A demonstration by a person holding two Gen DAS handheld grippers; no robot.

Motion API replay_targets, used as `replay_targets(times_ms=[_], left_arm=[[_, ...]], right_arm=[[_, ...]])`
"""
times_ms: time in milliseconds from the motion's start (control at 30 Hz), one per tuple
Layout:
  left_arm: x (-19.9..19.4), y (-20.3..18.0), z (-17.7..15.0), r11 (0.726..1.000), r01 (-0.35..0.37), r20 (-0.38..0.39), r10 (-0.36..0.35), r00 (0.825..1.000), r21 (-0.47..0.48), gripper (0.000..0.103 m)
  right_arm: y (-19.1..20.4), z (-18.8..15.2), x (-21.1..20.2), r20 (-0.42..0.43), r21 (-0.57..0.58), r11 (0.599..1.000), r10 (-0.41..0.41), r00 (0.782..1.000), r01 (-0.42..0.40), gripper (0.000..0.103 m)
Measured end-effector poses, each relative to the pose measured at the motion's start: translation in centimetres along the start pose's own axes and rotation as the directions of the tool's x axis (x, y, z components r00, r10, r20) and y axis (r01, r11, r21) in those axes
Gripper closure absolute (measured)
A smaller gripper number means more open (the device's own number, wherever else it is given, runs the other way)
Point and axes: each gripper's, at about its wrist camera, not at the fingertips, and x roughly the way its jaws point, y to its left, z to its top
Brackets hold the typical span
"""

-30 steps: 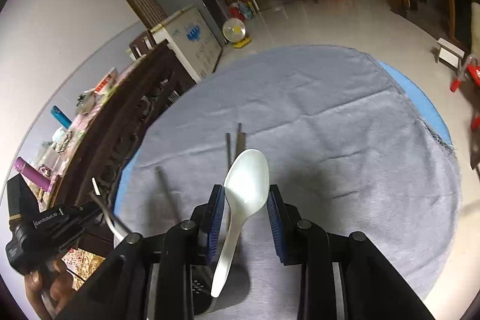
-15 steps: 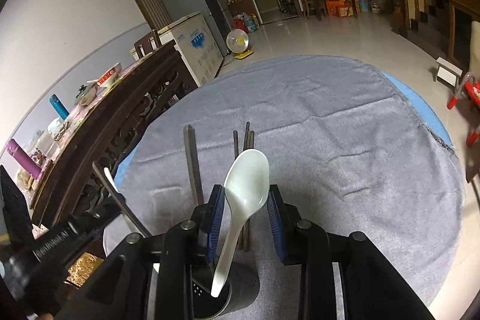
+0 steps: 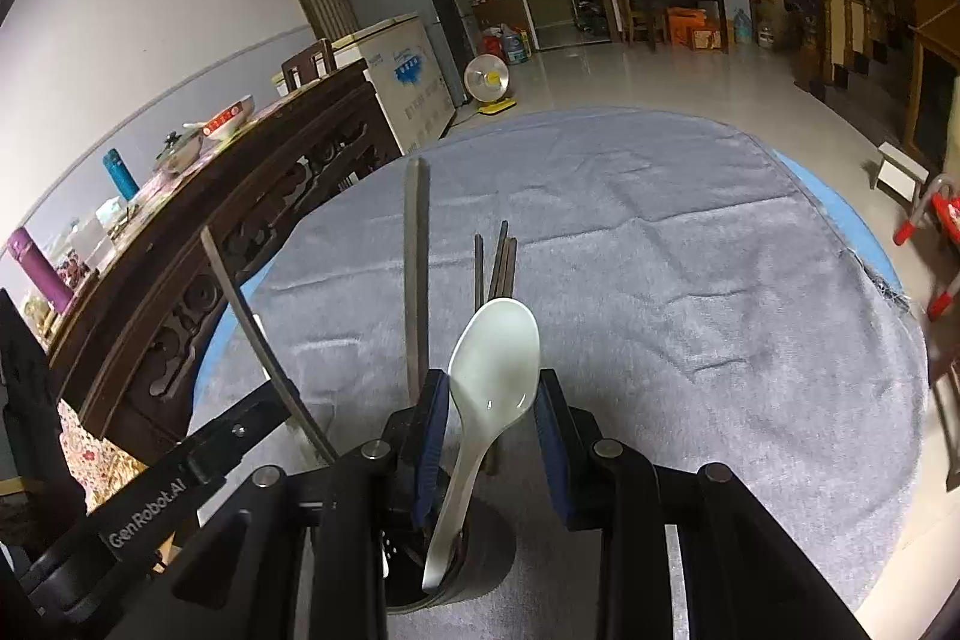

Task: Organize utensils
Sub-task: 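Carry both spoons to the black holder and release them inside, then move both grippers back toward the remaining brown chopsticks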

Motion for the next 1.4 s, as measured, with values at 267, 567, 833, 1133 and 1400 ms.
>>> replay_targets(times_ms=[267,567,833,1133,1400], left_arm=[[-0.3,-0.3,-1.1,1.0,0.005,-0.018,-0.005,1.0,0.022,0.093],[-1.1,-0.4,-1.8,0.999,0.021,-0.05,-0.02,0.999,0.029,0.093],[-3.7,0.4,-1.0,0.999,0.044,-0.044,-0.045,0.998,-0.016,0.072],[-7.7,3.3,1.6,0.991,0.038,0.073,-0.029,0.997,-0.128,0.048],[-6.6,7.7,3.0,0.973,-0.071,0.038,0.081,0.996,-0.219,0.038]], right_arm=[[0.4,-0.8,-0.3,-0.005,-0.018,1.0,0.006,1.0,-0.006,0.071],[0.5,-1.5,-0.7,-0.033,-0.025,0.999,0.036,0.999,-0.037,0.07],[-0.1,-1.7,-2.2,-0.021,-0.003,0.998,0.056,0.998,-0.056,0.053],[-2.9,-0.3,-4.9,0.052,0.096,0.993,0.069,0.996,-0.074,0.041],[-7.1,-0.3,-3.0,-0.012,0.211,0.976,0.053,0.998,-0.05,0.041]])
